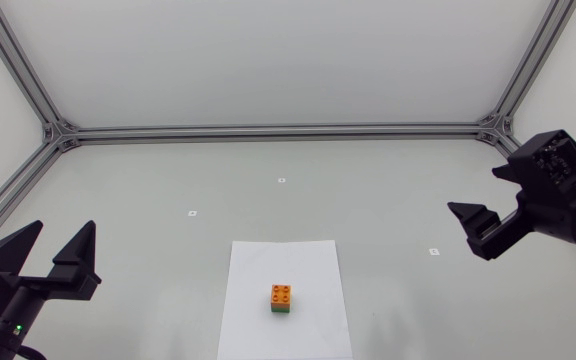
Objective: Pick up the orange 2x2 brick with the right arm and stack it on top of the green 2x2 brick in the center
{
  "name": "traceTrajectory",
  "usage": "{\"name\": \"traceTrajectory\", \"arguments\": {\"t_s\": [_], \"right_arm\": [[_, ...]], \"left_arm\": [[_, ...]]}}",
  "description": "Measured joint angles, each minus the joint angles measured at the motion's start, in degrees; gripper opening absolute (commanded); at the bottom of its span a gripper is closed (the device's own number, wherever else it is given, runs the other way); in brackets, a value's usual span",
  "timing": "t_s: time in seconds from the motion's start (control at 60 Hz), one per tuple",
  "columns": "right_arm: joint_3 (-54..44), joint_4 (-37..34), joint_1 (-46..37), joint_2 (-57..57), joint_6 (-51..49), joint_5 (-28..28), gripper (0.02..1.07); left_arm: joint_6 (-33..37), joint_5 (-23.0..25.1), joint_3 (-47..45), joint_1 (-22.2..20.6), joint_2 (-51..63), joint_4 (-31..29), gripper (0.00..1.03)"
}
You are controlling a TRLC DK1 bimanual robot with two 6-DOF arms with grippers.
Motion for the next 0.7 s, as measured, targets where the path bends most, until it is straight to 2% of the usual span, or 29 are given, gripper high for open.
{"name": "traceTrajectory", "arguments": {"t_s": [0.2,0.7], "right_arm": [[-9.6,7.5,-5.7,-13.7,3.0,-1.1,1.03],[-24.4,18.1,-6.4,-28.3,16.2,-1.4,1.03]], "left_arm": [[0.0,0.0,0.0,0.0,0.0,0.0,0.99],[0.0,0.0,0.0,0.0,0.0,0.0,0.99]]}}
